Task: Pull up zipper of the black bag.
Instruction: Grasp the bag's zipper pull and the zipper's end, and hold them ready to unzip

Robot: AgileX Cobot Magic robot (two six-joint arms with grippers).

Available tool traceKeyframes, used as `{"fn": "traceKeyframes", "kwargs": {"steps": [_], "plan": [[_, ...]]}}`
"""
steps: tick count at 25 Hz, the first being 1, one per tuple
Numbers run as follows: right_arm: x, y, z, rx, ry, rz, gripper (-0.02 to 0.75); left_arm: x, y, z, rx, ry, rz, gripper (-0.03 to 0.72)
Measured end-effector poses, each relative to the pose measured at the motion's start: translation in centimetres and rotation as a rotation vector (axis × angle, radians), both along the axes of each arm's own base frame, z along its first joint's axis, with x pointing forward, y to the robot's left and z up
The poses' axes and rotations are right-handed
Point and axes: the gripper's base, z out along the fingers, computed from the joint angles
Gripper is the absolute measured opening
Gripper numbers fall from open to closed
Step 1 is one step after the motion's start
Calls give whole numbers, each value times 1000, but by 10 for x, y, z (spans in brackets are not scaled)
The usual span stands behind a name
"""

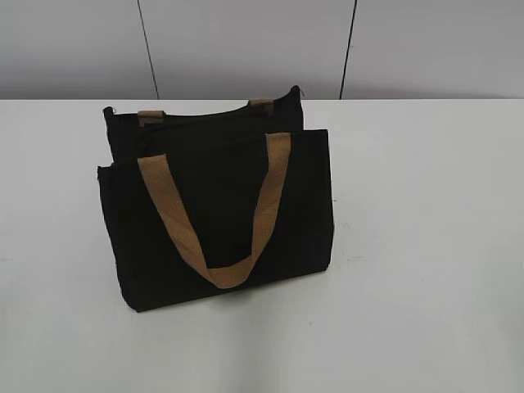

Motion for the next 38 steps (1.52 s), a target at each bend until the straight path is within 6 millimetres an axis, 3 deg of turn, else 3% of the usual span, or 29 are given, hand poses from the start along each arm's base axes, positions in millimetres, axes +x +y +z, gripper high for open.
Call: {"fn": "traceKeyframes", "kwargs": {"steps": [3, 10, 25, 30, 38], "plan": [[0, 0, 0, 0, -1, 0, 421, 1, 0, 0, 25, 5, -8, 632], [0, 0, 0, 0, -1, 0, 421, 2, 0, 0, 30, 12, -10, 549], [0, 0, 0, 0, -1, 0, 421, 4, 0, 0, 32, 19, -11, 533], [0, 0, 0, 0, -1, 0, 421, 16, -1, 5, 37, 54, -13, 530], [0, 0, 0, 0, -1, 0, 421, 53, -5, 32, 14, -155, -19, 485]]}}
